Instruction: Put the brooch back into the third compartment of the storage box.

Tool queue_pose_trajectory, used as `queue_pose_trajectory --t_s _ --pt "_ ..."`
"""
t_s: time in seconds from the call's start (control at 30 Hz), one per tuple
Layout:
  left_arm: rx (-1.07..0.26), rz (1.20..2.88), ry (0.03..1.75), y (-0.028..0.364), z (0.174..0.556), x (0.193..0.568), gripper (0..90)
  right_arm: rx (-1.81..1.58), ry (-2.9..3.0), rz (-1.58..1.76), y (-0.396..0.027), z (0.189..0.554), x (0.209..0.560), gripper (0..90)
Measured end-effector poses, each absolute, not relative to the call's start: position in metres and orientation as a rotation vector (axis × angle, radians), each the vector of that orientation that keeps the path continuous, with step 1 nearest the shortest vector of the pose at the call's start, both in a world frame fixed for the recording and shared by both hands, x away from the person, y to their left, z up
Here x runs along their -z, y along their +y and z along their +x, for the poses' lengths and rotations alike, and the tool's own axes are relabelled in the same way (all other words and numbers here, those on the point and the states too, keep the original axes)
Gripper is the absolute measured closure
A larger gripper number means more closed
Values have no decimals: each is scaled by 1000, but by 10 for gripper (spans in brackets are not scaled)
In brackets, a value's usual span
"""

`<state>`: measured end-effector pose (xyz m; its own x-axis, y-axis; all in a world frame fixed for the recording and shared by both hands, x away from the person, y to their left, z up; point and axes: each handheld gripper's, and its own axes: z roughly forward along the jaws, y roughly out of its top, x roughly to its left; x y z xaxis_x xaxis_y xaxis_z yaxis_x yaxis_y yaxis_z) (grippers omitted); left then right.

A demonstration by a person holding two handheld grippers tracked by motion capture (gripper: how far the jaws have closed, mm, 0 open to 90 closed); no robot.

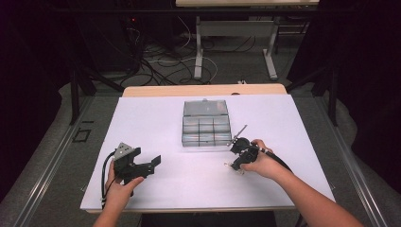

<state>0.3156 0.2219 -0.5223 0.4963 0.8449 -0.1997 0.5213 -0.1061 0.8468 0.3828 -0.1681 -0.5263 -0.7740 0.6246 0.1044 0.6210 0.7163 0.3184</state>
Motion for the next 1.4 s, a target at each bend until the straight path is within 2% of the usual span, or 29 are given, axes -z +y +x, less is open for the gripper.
queue_pose_trajectory --t_s 0.77,1.4 --pt "-422 1771 1153 223 316 522 64 -516 2908 1052 -168 381 520 806" --pt "-422 1768 1151 223 316 522 64 -662 2850 1082 -170 380 504 808"
